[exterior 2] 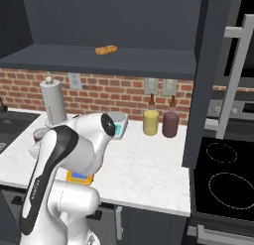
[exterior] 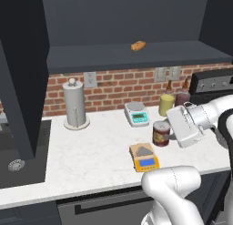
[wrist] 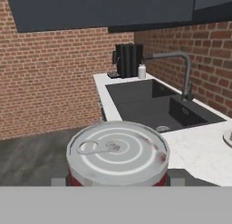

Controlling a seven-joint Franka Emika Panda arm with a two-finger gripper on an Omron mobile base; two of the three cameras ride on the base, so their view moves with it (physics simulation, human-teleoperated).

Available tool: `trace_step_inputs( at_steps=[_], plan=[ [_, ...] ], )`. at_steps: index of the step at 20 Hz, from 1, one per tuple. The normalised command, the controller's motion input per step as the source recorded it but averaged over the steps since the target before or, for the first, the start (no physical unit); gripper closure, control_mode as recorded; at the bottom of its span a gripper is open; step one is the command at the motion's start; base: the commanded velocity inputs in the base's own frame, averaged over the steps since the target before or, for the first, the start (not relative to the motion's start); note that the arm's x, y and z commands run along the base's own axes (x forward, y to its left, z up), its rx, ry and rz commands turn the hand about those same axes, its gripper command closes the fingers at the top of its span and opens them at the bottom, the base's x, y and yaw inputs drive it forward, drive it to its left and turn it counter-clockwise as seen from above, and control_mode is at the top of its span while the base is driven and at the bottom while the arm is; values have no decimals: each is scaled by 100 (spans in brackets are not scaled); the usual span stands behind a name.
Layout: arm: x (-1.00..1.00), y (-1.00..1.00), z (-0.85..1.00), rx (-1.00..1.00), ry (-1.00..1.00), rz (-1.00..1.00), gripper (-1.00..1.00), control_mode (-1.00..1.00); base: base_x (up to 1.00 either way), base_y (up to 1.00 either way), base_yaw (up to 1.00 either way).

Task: Pick the canned food and place it on the digital scale for weighing, and close the cabinet.

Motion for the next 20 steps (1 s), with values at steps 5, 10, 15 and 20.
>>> trace_step_inputs(
  at_steps=[5, 10, 15, 20],
  plan=[
    [42, -3, -47, 0, 0, -1, 100, -100, 0, 0, 0],
    [36, -7, -43, 0, 0, 0, 100, -100, 0, 0, 0],
    [21, -23, -37, 0, 0, 0, 100, -100, 0, 0, 0],
    [15, -18, -44, 0, 0, 1, 100, -100, 0, 0, 0]
  ],
)
